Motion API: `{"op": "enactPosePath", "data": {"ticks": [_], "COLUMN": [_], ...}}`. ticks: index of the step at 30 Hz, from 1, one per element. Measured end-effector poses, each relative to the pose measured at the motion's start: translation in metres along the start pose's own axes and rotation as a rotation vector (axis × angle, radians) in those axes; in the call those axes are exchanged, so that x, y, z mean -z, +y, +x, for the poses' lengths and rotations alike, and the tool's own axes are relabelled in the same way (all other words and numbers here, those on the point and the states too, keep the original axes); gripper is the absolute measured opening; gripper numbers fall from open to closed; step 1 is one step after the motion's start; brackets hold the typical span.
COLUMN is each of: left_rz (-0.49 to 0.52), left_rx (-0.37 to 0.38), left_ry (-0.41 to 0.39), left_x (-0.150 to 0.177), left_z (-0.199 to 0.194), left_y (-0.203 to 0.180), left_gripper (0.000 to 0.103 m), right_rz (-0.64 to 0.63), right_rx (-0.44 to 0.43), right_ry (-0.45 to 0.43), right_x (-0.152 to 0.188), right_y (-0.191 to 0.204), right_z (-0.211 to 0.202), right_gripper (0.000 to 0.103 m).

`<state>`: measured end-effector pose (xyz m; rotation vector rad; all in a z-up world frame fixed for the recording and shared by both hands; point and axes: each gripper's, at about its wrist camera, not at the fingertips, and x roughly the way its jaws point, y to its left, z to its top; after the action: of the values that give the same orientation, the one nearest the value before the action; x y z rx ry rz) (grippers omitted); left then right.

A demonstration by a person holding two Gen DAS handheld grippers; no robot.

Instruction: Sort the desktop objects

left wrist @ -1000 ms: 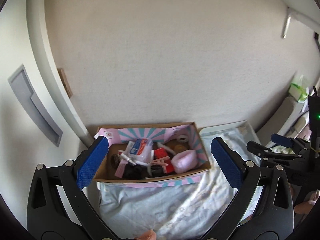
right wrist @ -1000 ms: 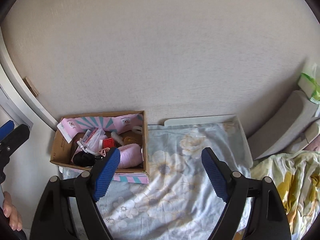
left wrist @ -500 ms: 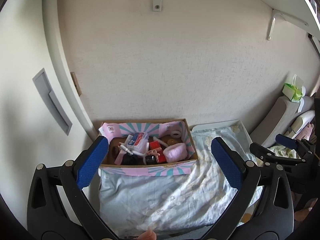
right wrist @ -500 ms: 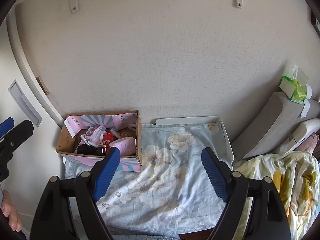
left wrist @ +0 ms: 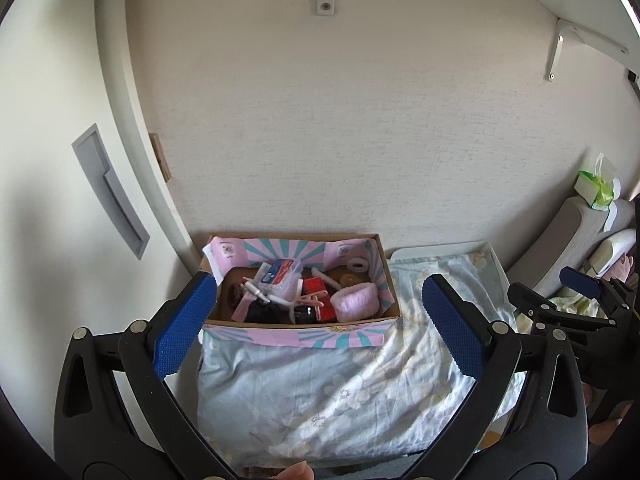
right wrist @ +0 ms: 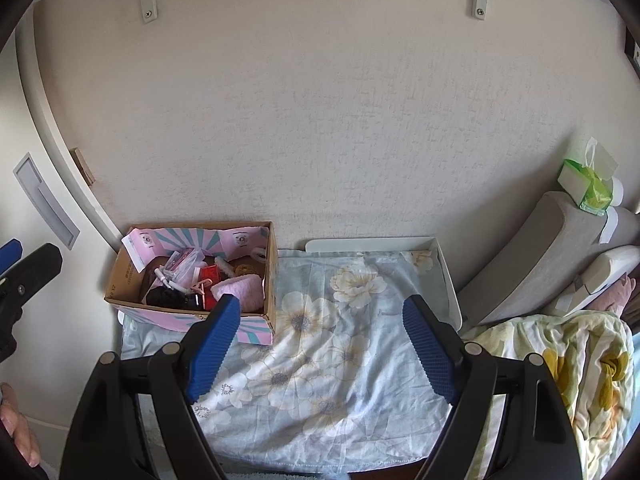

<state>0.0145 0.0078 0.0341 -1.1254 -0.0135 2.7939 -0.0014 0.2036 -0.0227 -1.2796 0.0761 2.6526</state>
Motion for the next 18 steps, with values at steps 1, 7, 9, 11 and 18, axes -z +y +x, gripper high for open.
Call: {"op": "enactPosePath", "data": {"ticks": [1,7,9,11,18], "left_rz": [0.002,0.002,-0.002,-0.006,-0.026], "left_rx": [0.000,0.014,0.015,0.018,-0.003], "left_ry": [-0.001,0.008,0.008,0.009,-0.024], "left_x": [-0.0002,0.0008,0.0008,0.0004,-0.0018], "left_z": [0.0003,0.0026,0.0034,0.0041,0.0019], "left_y": [-0.0008,-0.0043,-0.0037,-0.0029,-0.0027], "left_gripper": [0.102,0.102,0.102,0.102,0.102], "right_rz": [-0.003,-0.007,-0.011,-0.014,-0.036], "right_rx": [0.005,-0.002,0.008,0.013,0.039], "right_ry": [-0.003,-0.009,-0.014,-0.018,-0.025], "right_x": [0.0001,-0.0012,-0.0014,-0.0022,-0.0019], "right_y": [0.0000,-0.0027,-0.0034,-0.0034,-0.0018], "right_z": [-0.0002,0.0005,-0.0003,-0.0007,0.0003], "right_gripper": [0.081,0.081,0.081,0.081,0.081]}}
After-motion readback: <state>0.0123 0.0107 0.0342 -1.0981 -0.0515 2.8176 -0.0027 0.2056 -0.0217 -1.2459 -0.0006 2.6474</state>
